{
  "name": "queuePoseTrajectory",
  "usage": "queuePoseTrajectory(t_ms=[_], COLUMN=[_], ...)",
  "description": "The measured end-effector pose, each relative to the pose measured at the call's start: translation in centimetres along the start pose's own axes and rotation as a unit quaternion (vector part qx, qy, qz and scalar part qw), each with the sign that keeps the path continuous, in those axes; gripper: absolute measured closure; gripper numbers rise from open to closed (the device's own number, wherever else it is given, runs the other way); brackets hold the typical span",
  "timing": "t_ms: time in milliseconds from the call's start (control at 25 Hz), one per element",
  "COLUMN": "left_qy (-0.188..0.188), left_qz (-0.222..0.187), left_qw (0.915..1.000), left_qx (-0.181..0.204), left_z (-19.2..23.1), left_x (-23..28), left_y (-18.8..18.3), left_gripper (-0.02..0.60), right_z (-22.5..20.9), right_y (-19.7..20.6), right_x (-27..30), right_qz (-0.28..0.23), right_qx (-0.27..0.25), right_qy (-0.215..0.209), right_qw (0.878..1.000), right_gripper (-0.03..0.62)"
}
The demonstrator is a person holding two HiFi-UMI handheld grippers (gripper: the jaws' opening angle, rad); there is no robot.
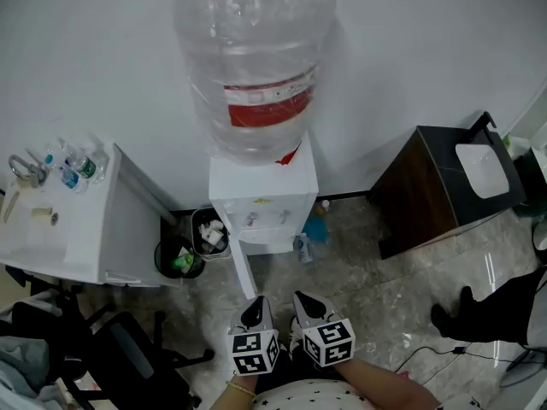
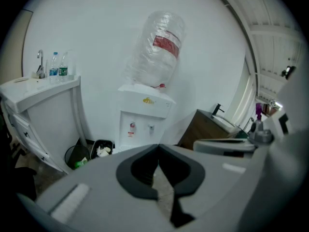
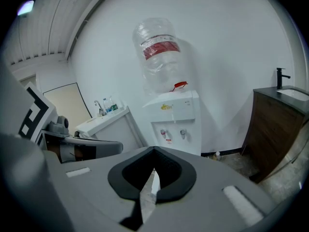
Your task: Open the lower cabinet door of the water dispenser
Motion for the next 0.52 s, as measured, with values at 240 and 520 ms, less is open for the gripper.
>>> queuePoseTrajectory(t_ms=[240, 520], left_qy=[0.002, -0.003], left_qz=[-0.01, -0.015], left_qw=[0.9999, 0.9998], left_qx=[0.004, 0.009], left_z=[-0.2, 0.0], left_x=[-0.8, -1.3], left_y=[-0.2, -0.2], left_gripper=[0.575, 0.575], right_z=[0.7, 0.8], right_y=[-0.1, -0.5], right_x=[-0.3, -0.6], right_qz=[-0.005, -0.012], right_qx=[-0.007, -0.015], right_qy=[-0.001, 0.003], right_qw=[1.0, 1.0], right_gripper=[0.595, 0.595])
Point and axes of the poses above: the fingertips, and each gripper's own axes: x forward along the fingers, z to its left, y out of its underside, the point moved 6 cm from there along -x, backward along the fingers, and after that the axes turned 15 degrees about -x, right-handed, at the moved point
